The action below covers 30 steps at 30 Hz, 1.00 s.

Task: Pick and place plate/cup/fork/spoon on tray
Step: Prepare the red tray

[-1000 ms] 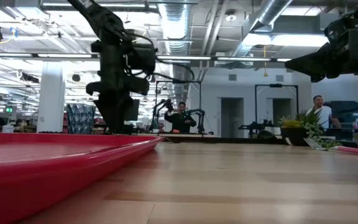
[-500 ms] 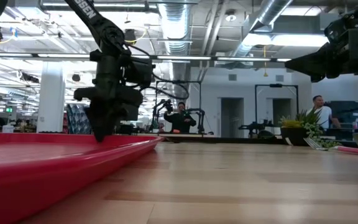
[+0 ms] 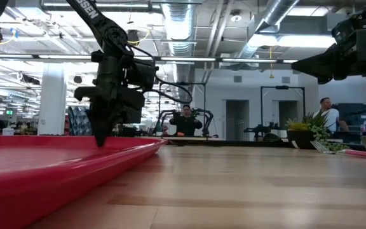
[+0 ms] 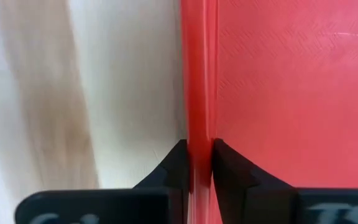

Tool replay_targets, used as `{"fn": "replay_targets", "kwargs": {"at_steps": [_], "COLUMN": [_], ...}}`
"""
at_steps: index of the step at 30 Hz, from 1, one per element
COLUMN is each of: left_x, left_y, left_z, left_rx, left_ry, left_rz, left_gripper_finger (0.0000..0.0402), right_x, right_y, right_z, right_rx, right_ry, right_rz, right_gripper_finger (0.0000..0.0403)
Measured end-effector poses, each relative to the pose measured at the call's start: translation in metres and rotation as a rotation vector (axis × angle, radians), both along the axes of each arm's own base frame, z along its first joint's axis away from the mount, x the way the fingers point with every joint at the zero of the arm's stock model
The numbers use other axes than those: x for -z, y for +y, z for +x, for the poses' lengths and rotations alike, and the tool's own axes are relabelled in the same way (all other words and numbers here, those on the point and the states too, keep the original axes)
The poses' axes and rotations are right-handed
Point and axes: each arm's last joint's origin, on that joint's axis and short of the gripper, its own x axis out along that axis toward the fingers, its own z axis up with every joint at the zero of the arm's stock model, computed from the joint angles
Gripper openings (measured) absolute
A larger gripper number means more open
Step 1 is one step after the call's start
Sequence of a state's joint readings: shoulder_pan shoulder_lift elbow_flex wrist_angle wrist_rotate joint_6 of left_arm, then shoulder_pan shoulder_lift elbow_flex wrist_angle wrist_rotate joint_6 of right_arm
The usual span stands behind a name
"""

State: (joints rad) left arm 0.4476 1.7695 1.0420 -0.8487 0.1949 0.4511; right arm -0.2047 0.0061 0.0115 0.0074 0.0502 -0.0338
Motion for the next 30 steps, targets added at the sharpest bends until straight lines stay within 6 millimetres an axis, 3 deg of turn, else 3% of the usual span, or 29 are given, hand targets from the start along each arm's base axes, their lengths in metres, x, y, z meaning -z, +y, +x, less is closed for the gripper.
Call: {"fn": "replay_targets", "kwargs": {"at_steps": [12,17,25,30], "left_x": [-0.04,-0.051,-0.078,-0.097], "left_y": [0.05,0.071,0.085,0.083], "left_z": [0.003,-0.006,-0.026,-0.039], "left_rx": [-0.242,-0.386,-0.552,-0.688], "left_ry": [-0.077,-0.104,-0.186,-0.272], "left_rz": [0.029,0.039,0.071,0.091], "left_gripper_finger": [0.0029,0.0027,0.0025,0.0022], "right_x": [0.0,0.0,0.0,0.0], "right_y": [0.0,0.0,0.0,0.0], "right_z": [0.0,0.0,0.0,0.0], "right_rx": [0.0,0.0,0.0,0.0], "right_ry": [0.0,0.0,0.0,0.0], "right_rz": [0.0,0.0,0.0,0.0], "right_gripper_finger": [0.0036,0.0036,0.0036,0.0036]}}
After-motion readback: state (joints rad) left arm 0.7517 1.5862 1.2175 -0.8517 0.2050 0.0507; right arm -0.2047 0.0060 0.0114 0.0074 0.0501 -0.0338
